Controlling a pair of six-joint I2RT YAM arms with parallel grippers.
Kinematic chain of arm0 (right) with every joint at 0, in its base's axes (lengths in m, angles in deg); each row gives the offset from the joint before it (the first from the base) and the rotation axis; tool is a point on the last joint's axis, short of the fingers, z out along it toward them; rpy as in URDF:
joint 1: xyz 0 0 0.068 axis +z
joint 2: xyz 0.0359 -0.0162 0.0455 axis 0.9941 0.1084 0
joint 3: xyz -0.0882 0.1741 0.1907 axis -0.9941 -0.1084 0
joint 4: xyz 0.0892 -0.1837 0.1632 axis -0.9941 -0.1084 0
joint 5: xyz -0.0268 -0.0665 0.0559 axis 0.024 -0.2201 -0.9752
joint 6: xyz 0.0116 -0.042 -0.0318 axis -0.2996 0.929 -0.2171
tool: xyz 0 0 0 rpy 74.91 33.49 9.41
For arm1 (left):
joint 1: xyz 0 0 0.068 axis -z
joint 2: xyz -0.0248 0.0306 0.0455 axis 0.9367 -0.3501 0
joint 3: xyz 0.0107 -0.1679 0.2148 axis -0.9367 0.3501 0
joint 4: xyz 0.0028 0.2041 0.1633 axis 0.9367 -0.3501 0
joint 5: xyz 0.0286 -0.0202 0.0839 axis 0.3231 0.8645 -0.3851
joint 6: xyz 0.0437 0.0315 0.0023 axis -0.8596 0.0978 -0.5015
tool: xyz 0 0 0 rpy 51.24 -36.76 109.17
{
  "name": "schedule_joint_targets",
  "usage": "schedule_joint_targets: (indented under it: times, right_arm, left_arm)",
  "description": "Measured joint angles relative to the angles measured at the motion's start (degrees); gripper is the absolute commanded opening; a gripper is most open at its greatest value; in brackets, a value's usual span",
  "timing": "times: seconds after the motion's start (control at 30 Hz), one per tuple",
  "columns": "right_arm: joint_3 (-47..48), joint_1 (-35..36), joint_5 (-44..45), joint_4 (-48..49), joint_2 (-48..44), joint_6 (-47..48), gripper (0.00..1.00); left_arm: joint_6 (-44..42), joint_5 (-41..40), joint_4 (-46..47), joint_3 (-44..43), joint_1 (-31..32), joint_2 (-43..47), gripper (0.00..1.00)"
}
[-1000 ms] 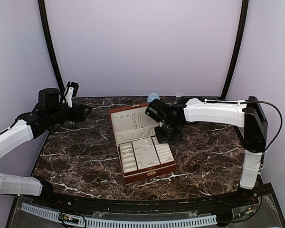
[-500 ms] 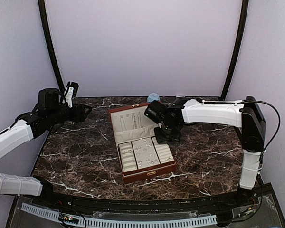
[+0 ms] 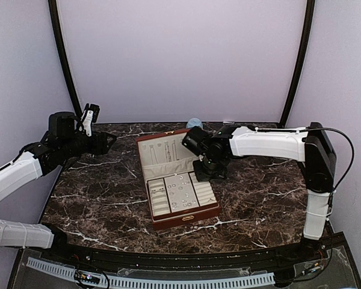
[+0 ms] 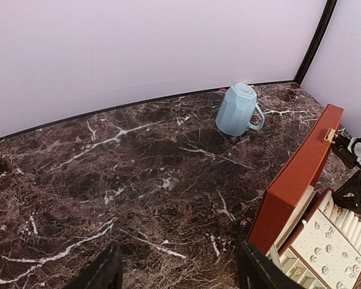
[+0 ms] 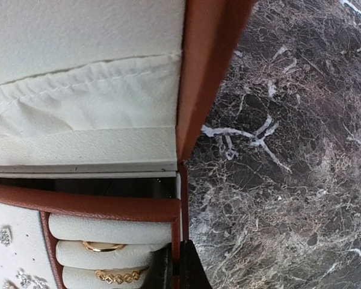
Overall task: Organize the mixed jewelry
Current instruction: Place the compartment layer in the jewelry box.
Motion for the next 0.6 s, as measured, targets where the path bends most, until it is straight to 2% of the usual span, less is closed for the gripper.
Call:
schedule_joint_targets:
  times: [0.13,0.4,0.6]
  right_arm:
    - [-0.02,0.00,-0.37,1.46,0.11,0.48,0.00]
    - [-0.85,0.00,-0.81,4.94,0.13,1.57,0.01]
    - [-1.29,0.00,-0.55,5.92,0.15,1.68,0.04]
  left_arm:
    - [0.02,1.73,0.15,0.07,0.00,0.00,0.67]
    - [0.66,13.92,4.55,0.76,0.28,-1.60,0.72]
    - [0.66,17.94,5.57,0.76,1.99,-3.80,0.73]
